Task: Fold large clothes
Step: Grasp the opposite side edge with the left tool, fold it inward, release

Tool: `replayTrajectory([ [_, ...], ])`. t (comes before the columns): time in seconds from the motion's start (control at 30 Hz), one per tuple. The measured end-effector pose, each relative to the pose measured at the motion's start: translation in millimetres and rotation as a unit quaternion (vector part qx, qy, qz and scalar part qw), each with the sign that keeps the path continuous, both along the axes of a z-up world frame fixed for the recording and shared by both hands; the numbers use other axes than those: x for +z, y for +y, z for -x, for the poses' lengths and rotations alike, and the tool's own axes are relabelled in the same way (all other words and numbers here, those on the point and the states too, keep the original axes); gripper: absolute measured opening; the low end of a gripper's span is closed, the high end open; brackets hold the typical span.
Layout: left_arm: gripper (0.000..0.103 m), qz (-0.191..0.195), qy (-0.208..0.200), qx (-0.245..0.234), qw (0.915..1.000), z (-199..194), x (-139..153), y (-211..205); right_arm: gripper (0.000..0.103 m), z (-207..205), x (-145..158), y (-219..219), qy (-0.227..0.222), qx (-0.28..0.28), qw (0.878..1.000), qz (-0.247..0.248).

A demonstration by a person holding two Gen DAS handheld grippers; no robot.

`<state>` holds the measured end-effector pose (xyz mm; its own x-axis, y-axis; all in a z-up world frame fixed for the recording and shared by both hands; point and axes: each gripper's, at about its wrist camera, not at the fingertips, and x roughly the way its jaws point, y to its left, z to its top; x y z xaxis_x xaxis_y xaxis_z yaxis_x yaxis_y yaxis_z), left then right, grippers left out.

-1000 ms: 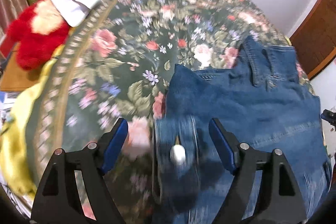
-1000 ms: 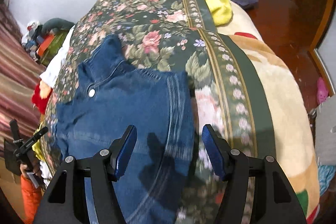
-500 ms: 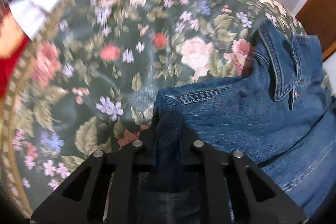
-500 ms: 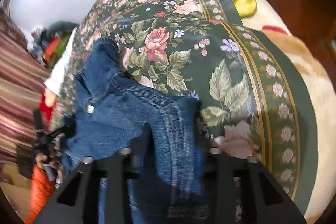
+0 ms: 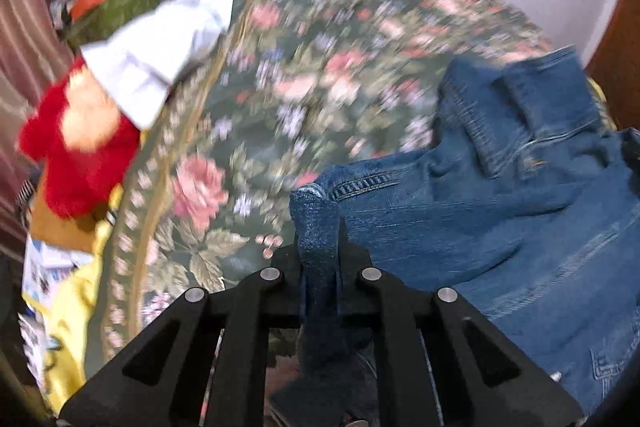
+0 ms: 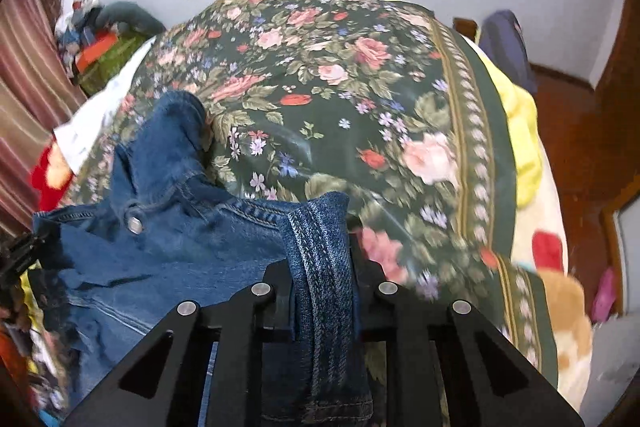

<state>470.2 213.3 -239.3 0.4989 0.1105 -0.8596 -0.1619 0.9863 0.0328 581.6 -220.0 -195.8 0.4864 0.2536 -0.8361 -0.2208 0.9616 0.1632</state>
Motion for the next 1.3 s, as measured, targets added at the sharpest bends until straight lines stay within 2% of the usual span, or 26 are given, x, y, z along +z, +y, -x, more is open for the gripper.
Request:
replayTrajectory([
  [0.1,0.012,0.001,0.022,0.019,0.9996,-12,-27,10,0.017,-3,-9,7,-0.002,0.001,1.0,0.022],
  [0.17,0.024,-0.007,0.031,0.025,0.9992,-14,-37,11,0.028,-5,-14,7,0.001,0.0,0.999,0.039],
  [0.23,0.026,-0.013,0.032,0.022,0.9991,-13,-44,11,0.038,-5,-20,3,0.002,-0.007,0.998,0.061],
  [0.33,0.029,-0.042,0.028,0.008,0.9987,-10,-43,5,0.064,-3,-23,-9,0.001,-0.017,0.997,0.07],
  [0.43,0.031,-0.057,0.033,0.007,0.9978,-7,-39,2,0.067,-1,-17,-25,0.017,-0.028,0.999,0.044],
  [0.53,0.031,-0.05,0.027,0.009,0.9983,3,-23,0,0.067,8,-3,-33,0.023,-0.044,0.998,0.029],
  [0.73,0.032,-0.066,-0.023,-0.008,0.9975,37,35,-15,0.067,49,54,-32,-0.03,-0.036,0.998,0.037],
  [0.87,0.033,-0.052,-0.065,-0.017,0.9963,71,79,-28,0.068,86,95,-25,-0.066,-0.019,0.997,0.027],
  [0.9,0.033,-0.046,-0.072,-0.019,0.9961,80,88,-31,0.069,100,109,-24,-0.078,-0.014,0.997,0.021],
  [1.0,0.036,-0.045,-0.101,-0.024,0.9936,112,115,-42,0.084,129,132,-20,-0.09,-0.009,0.996,0.0],
  [1.07,0.049,-0.046,-0.124,-0.024,0.9909,134,129,-49,0.094,151,145,-19,-0.1,-0.007,0.995,-0.021],
  [1.17,0.067,-0.041,-0.153,-0.025,0.9871,163,141,-56,0.098,184,157,-16,-0.112,-0.001,0.993,-0.038],
  [1.27,0.081,-0.04,-0.169,-0.026,0.9845,190,146,-63,0.099,217,160,-13,-0.114,0.012,0.993,-0.038],
  [1.3,0.082,-0.042,-0.171,-0.026,0.9841,198,146,-65,0.099,223,159,-13,-0.114,0.014,0.993,-0.037],
])
